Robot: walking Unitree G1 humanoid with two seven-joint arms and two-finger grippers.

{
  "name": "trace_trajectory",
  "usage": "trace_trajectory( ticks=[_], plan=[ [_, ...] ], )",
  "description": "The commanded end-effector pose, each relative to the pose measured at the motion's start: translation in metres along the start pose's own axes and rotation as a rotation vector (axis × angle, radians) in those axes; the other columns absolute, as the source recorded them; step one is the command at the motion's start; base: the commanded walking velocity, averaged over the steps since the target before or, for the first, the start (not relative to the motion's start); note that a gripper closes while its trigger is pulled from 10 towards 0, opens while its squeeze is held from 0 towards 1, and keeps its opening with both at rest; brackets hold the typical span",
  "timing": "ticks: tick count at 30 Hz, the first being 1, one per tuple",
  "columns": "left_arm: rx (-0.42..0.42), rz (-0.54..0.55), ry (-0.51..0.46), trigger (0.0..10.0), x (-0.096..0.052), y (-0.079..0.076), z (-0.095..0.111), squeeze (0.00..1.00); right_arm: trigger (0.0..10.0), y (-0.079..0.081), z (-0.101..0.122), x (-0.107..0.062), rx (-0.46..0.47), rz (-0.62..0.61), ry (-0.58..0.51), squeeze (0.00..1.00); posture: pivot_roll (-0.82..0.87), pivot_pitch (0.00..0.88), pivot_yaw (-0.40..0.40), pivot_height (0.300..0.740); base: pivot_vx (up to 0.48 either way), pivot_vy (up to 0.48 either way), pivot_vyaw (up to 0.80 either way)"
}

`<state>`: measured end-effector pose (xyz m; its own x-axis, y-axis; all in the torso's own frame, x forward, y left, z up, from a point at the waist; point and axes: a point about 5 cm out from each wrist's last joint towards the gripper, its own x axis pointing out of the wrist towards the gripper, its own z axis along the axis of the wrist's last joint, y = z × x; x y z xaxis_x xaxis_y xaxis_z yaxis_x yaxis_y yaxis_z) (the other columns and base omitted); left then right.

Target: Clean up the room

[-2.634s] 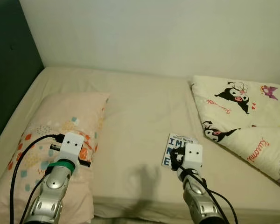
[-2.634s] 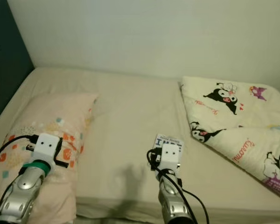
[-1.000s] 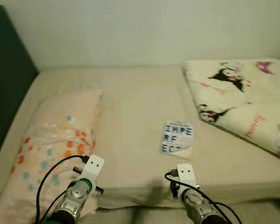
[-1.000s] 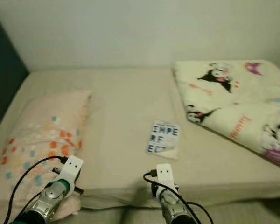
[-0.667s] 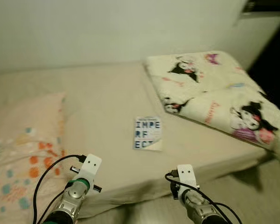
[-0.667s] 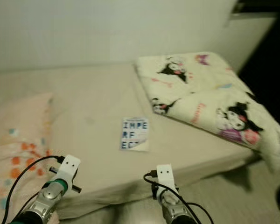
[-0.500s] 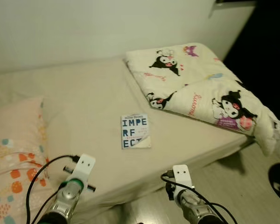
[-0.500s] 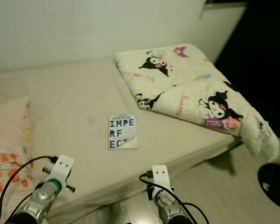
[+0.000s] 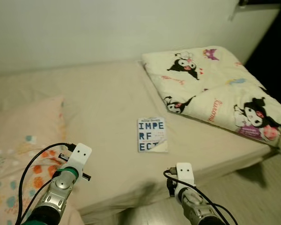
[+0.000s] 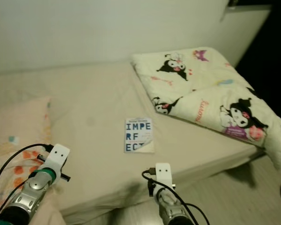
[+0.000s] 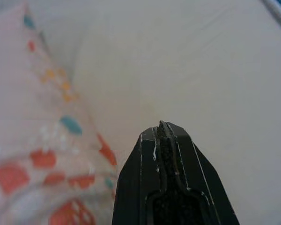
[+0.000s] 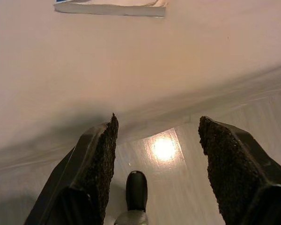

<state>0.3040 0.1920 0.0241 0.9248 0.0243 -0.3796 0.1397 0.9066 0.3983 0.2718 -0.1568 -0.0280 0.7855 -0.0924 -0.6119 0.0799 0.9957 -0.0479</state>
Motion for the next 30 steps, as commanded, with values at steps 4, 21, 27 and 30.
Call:
trace_trajectory(
  ticks=[4,21,27,30],
  plan=[
    [-0.031,-0.041,0.048,10.0,-0.008,-0.011,-0.019,0.00,10.0,-0.005,-0.007,-0.002,0.103,-0.074,0.010,0.00,0.24,0.041,0.074,0.740,0.000,0.000,0.00],
    [-0.071,-0.051,0.051,10.0,-0.007,-0.007,-0.019,0.00,10.0,0.011,-0.020,-0.007,0.098,-0.061,0.020,0.00,0.21,0.005,0.098,0.740,0.000,0.000,0.00],
    [-0.129,-0.016,0.040,10.0,-0.006,-0.007,-0.017,0.00,10.0,0.014,-0.014,-0.006,0.077,-0.054,-0.006,0.00,0.19,0.029,0.084,0.740,0.000,0.000,0.00],
    [-0.153,-0.003,0.040,10.0,-0.006,-0.007,-0.017,0.00,10.0,0.016,-0.010,-0.005,0.051,-0.035,-0.020,0.00,0.19,0.017,0.075,0.740,0.000,-0.160,0.00]
  ],
)
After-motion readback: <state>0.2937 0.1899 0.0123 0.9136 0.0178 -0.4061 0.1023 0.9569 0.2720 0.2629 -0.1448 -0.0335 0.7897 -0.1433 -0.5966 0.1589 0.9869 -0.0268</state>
